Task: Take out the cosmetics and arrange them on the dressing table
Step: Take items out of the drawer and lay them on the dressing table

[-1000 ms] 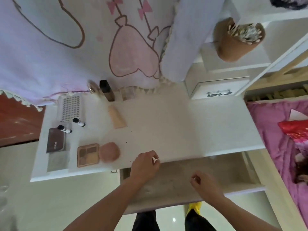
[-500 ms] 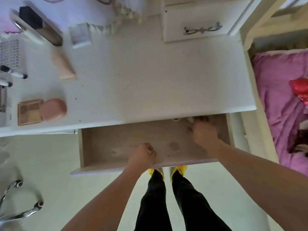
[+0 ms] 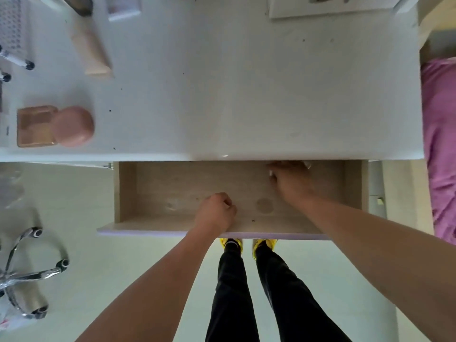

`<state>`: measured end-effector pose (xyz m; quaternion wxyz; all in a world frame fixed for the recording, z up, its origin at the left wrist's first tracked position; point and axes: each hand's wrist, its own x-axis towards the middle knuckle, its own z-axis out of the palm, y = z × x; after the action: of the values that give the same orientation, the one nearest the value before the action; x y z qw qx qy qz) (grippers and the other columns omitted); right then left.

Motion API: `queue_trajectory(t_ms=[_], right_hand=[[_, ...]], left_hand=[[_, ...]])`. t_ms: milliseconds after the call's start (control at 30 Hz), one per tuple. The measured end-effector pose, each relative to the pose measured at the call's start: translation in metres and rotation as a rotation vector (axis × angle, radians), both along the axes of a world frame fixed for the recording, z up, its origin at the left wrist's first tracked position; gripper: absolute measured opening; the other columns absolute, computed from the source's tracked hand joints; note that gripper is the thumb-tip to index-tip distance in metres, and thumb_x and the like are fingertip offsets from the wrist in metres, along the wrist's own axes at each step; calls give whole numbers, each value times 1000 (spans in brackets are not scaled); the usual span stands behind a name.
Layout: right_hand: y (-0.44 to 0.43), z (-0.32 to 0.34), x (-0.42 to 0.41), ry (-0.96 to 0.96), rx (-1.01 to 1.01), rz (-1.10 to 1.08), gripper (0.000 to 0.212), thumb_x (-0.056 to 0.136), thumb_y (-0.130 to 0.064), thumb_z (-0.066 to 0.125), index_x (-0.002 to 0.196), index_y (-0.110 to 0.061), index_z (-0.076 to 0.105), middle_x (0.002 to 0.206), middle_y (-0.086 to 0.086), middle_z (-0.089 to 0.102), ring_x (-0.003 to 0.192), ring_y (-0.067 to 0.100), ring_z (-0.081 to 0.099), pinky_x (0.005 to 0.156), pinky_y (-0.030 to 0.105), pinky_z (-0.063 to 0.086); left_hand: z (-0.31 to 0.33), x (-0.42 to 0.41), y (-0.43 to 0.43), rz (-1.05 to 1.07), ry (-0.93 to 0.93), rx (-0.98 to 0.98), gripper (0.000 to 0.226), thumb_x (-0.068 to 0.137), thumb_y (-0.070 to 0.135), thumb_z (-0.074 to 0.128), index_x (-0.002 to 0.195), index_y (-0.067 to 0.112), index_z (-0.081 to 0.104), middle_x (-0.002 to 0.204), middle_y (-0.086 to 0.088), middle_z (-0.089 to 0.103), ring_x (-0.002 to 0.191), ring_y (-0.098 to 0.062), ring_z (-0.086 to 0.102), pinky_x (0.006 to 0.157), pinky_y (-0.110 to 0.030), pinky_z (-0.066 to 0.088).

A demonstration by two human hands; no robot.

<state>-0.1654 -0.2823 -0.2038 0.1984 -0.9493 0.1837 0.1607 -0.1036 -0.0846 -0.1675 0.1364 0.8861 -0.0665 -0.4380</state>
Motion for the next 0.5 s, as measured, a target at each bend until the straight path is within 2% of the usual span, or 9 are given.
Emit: queue_trajectory(t_ms=[67,133,200,267,333,433,500], right_hand=[[-4,4,-19,40,20,55,27,76,-11,71,102,-14,73,127,15,60,116,40,54,81,42,53],[-11,4,-37,50,31,100,19,74,-17,71,93,-14,72,137,12,53,121,37,49,84,43,54],[-19,6,-46,-15,57,87,21,71,-18,74,92,-15,72,130,10,59,114,35,54,80,42,56],[-32,10,-45,-84,11,22,33,72,-17,74,104,-17,71,118,11,65,103,37,60,73,41,56],[-48,11,-37,13,-70,-25,34,80,-19,69,115,-19,66,112,15,65,99,39,62,72,40,53],[-65,7,-30,214,-96,-53,24,93,-24,55,116,-24,63,122,13,62,112,36,57,85,37,52],[-65,7,-35,188,-81,-65,25,92,-23,56,114,-27,65,129,8,59,120,35,51,87,38,51]], left_hand=[[1,1,-4,-18,5,1,15,88,27,56,95,18,66,87,-2,65,84,-24,61,75,-30,51],[0,1,-9,-57,-7,3,17,88,27,55,96,17,65,90,-5,67,88,-26,62,76,-32,51],[0,1,-17,-96,-26,0,19,89,26,53,99,16,65,94,-7,68,91,-28,62,76,-32,51],[-1,1,-30,-152,-64,-13,22,89,22,52,106,14,64,101,-9,66,93,-30,61,75,-32,50],[-8,1,-46,-241,-144,-46,30,89,18,52,117,13,59,113,-13,57,100,-34,58,80,-36,50],[-21,1,-72,-435,-343,-126,53,82,11,58,134,16,50,130,-14,47,116,-36,47,87,-42,49],[-27,3,-90,-565,-451,-195,67,71,6,66,136,20,52,131,-14,54,114,-39,52,84,-43,52]])
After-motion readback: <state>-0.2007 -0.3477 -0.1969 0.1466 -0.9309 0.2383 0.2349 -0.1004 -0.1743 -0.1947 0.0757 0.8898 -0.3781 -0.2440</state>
